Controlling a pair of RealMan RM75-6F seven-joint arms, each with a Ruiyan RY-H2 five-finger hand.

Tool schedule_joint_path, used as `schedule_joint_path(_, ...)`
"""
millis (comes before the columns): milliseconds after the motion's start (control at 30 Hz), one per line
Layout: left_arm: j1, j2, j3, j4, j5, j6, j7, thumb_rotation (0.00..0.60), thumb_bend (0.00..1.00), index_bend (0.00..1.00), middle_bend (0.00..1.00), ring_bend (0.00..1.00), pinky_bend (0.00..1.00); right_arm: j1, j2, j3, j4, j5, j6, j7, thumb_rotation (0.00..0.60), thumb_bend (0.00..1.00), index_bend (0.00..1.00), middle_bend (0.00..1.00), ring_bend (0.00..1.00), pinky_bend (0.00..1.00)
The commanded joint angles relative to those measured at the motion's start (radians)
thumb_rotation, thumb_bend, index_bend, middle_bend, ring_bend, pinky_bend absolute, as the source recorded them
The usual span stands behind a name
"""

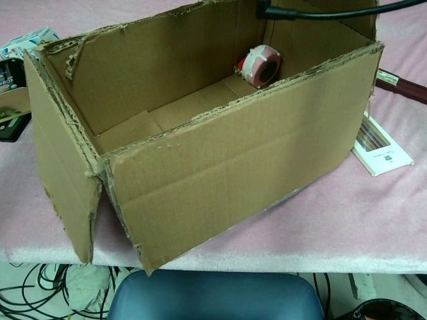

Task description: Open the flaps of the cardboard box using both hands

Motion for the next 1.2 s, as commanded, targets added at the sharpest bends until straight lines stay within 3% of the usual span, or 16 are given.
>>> schedule_joint_path(33, -0.001, -0.001, 0.001, 0.0, 0.0, -0.002, 0.001, 0.6, 0.13, 0.0, 0.0, 0.0, 0.05, 0.003, 0.018, -0.003, 0.006, 0.018, 0.017, -0.013, 0.6, 0.42, 0.24, 0.31, 0.06, 0.22)
schedule_joint_path(467, 0.0, 0.0, 0.002, -0.001, -0.001, -0.001, 0.004, 0.6, 0.13, 0.0, 0.0, 0.0, 0.05, 0.005, 0.086, -0.006, 0.033, 0.059, 0.05, 0.001, 0.6, 0.39, 0.22, 0.28, 0.04, 0.22)
schedule_joint_path(1200, -0.001, -0.004, 0.003, 0.002, -0.013, -0.012, 0.016, 0.6, 0.13, 0.0, 0.0, 0.0, 0.05, -0.079, 0.099, -0.075, 0.083, 0.105, 0.116, 0.064, 0.6, 0.35, 0.14, 0.22, 0.04, 0.22)
